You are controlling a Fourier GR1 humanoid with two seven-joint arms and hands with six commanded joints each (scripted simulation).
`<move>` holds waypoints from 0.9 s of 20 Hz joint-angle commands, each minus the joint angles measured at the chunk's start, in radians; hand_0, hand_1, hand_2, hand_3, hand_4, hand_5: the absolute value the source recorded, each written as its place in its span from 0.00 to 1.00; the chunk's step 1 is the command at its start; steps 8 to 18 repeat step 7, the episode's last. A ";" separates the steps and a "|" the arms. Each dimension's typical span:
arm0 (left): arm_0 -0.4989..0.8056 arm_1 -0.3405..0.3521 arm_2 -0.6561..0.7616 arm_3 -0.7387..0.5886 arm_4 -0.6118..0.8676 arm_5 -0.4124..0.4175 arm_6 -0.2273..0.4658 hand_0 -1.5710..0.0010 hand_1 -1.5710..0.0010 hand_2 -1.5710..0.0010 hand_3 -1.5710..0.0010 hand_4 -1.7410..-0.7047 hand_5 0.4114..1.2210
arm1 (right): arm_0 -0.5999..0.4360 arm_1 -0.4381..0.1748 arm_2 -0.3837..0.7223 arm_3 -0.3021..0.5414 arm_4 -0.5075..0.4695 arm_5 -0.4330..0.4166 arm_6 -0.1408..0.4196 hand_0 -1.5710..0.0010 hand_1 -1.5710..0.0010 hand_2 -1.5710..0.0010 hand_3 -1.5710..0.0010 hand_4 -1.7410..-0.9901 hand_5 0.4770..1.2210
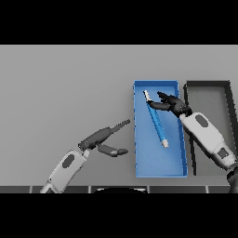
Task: Pick up the blue pipe and place it into the blue bin.
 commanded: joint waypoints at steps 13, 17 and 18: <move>-0.001 -0.022 -0.006 0.026 -0.011 0.011 -0.008 1.00 1.00 1.00 1.00 0.79 0.07 | -0.005 0.002 0.001 0.008 -0.003 0.023 -0.004 0.99 0.99 0.99 1.00 0.82 0.27; -0.001 -0.022 -0.006 0.026 -0.011 0.011 -0.008 1.00 1.00 1.00 1.00 0.79 0.07 | -0.005 0.002 0.001 0.008 -0.003 0.023 -0.004 0.99 0.99 0.99 1.00 0.82 0.27; -0.001 -0.022 -0.006 0.026 -0.011 0.011 -0.008 1.00 1.00 1.00 1.00 0.79 0.07 | -0.005 0.002 0.001 0.008 -0.003 0.023 -0.004 0.99 0.99 0.99 1.00 0.82 0.27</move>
